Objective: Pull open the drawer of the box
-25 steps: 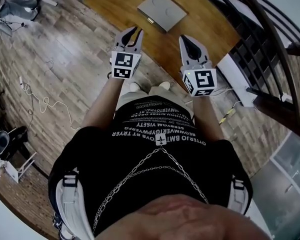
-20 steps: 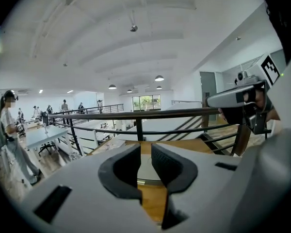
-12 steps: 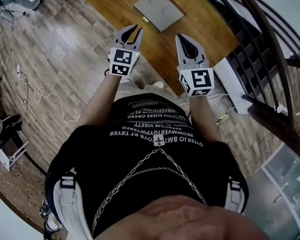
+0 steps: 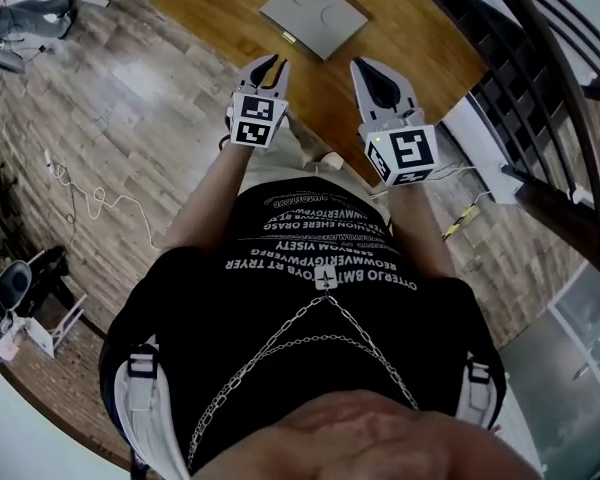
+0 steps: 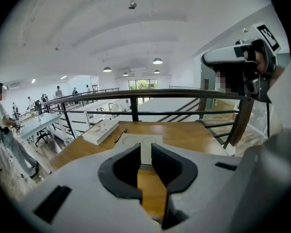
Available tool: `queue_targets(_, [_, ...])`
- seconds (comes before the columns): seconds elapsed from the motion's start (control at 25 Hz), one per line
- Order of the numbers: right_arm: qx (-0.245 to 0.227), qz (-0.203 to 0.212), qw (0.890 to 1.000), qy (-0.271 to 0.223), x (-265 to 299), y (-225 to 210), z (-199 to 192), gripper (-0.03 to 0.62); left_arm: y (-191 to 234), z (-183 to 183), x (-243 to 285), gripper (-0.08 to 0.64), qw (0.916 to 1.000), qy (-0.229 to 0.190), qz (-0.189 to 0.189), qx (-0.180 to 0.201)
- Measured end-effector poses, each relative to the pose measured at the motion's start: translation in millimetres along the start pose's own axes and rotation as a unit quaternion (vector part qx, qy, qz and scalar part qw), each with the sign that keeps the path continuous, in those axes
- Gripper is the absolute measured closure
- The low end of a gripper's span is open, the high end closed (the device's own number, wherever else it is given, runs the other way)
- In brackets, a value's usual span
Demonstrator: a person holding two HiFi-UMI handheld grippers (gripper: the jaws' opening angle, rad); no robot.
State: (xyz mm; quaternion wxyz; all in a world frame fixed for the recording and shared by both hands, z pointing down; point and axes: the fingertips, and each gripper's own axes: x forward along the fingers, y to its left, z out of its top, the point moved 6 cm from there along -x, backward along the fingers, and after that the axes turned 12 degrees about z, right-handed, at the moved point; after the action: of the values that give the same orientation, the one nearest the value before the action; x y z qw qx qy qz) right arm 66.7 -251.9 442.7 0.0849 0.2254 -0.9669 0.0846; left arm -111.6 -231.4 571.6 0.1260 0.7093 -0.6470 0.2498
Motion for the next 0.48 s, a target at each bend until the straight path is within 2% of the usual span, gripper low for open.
queue_targets(0.16, [0.013, -0.029, 0.999, 0.004, 18, -10, 7, 0.594, 19, -11, 40, 0.509, 0.9997, 0.017, -0.012, 0.009])
queue_targets(0.36, [0.018, -0.067, 0.998, 0.005, 34, -19, 15, 0.594, 31, -36, 89, 0.509, 0.9981, 0.024, -0.048, 0.03])
queue_targets(0.48, [0.025, -0.083, 0.996, 0.005, 48, -25, 19, 0.594, 39, -54, 113, 0.508, 0.9966, 0.054, -0.061, 0.012])
